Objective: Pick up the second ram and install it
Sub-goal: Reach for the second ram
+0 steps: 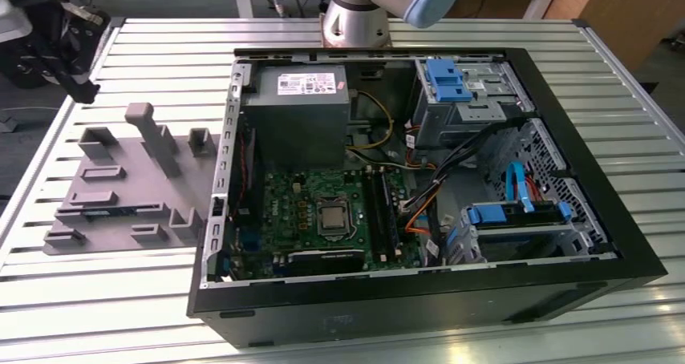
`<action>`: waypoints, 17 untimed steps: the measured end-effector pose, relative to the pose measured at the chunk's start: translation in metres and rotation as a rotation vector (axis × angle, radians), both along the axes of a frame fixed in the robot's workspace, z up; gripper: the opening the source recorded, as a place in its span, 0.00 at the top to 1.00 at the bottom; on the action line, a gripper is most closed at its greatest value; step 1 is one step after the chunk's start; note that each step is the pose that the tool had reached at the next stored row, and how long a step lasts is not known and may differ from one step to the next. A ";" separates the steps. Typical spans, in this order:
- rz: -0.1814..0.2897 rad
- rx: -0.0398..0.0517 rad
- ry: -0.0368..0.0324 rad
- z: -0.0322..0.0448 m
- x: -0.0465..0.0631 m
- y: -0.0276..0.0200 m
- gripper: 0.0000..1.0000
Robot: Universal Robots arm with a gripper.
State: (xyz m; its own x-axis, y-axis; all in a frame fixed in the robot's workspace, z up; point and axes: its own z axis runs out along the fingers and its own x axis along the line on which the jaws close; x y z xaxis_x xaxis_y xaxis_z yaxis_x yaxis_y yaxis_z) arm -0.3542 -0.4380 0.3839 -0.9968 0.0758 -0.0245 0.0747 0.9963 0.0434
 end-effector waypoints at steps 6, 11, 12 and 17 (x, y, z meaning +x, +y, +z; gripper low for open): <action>0.000 0.0000 0.0001 -0.0022 -0.019 -0.0032 0.89; 0.001 -0.0001 0.0002 -0.0039 -0.035 -0.0065 0.89; 0.001 0.0000 0.0001 -0.0042 -0.038 -0.0072 0.89; 0.001 0.0000 0.0000 -0.0044 -0.039 -0.0075 0.89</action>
State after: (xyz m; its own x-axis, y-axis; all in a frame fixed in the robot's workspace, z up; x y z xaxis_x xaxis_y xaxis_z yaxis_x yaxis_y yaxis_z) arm -0.3936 -0.4454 0.3796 -0.9969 0.0746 -0.0245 0.0735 0.9963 0.0435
